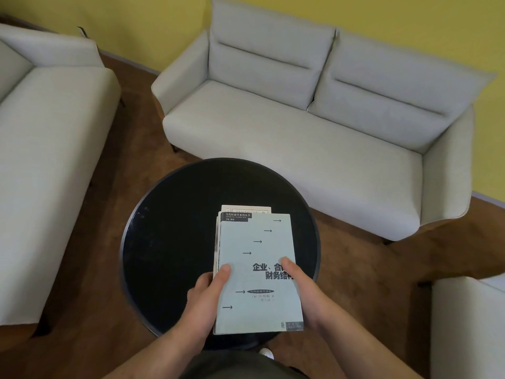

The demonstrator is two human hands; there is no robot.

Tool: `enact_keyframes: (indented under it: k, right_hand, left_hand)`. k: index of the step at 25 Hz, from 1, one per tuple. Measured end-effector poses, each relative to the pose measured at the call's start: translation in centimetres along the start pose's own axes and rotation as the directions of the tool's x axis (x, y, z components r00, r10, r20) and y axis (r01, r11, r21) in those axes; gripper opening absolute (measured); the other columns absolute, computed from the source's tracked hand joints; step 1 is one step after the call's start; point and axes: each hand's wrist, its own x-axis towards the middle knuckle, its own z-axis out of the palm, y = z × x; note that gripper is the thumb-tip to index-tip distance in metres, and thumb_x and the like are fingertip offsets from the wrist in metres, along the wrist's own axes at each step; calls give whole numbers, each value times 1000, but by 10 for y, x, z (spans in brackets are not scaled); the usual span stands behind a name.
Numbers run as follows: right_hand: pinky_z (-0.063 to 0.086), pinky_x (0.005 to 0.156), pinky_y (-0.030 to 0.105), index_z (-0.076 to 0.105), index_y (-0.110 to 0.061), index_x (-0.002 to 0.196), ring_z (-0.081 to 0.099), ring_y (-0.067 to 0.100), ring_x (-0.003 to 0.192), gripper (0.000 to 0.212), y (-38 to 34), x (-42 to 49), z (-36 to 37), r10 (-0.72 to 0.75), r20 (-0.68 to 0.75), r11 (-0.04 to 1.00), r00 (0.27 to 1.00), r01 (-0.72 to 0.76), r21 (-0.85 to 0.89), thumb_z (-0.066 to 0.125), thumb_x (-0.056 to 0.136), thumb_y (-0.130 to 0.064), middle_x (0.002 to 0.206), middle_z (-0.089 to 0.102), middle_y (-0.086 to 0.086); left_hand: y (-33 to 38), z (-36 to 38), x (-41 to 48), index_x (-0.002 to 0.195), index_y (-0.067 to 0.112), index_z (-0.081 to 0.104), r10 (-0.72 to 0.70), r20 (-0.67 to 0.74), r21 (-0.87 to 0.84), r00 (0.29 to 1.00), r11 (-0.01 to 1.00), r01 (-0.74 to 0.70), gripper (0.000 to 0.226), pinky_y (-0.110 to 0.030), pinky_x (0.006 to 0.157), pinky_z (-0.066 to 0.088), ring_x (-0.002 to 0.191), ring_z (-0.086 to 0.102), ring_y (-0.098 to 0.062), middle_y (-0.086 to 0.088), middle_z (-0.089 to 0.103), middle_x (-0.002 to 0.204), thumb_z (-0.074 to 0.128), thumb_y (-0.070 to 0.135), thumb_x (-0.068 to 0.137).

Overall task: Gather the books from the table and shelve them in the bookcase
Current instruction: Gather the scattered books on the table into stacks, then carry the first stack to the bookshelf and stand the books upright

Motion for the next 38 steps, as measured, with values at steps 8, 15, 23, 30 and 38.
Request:
enact_keyframes:
  k: [8, 15, 23, 30, 38]
  right_hand:
    - [45, 111, 51, 64, -20, 129, 69, 35, 114, 52, -2, 0, -14, 45, 26, 998, 999, -47, 47, 47, 96, -57, 120, 75, 12]
    - [53, 98, 47, 54, -15, 138, 67, 36, 117, 65, 8, 8, -8, -61, 39, 994, 997, 57, 95, 61, 82, -47, 124, 73, 14]
    - [58, 82, 42, 54, -13, 137, 68, 39, 113, 74, 0, 6, -11, -106, 29, 984, 994, 101, 144, 75, 73, -44, 122, 73, 17]
    - [50, 100, 60, 51, -14, 139, 64, 46, 118, 113, -26, 10, -4, -279, 32, 956, 960, 274, 106, 96, 41, -48, 128, 69, 20]
    - [61, 76, 40, 54, -19, 132, 76, 27, 99, 85, -43, -3, 37, -426, 116, 904, 897, 427, 15, 81, 54, -38, 112, 77, 6]
  left_hand:
    - [15, 6, -21, 123, 23, 56, -54, 113, -18, 992, 998, 56, 86, -46, 94, 55, 105, 72, -25, -2, 74, 115, 68, 83, 63]
    - [31, 4, -13, 134, 22, 49, 50, 174, -35, 983, 998, -44, 58, -43, 89, 57, 103, 72, -23, -3, 74, 115, 65, 49, 86]
    - [46, 11, -12, 137, 22, 40, 148, 278, -121, 949, 986, -118, 75, -37, 84, 57, 105, 70, -20, -2, 68, 120, 72, 53, 77]
    - [56, 3, 0, 139, 31, 45, 242, 299, -216, 923, 959, -181, 73, -43, 87, 59, 106, 73, -20, 2, 72, 121, 68, 44, 71]
    - [63, -31, -4, 135, 31, 50, 331, 289, -281, 898, 926, -251, 113, -49, 85, 60, 109, 72, -31, -4, 72, 122, 90, 67, 36]
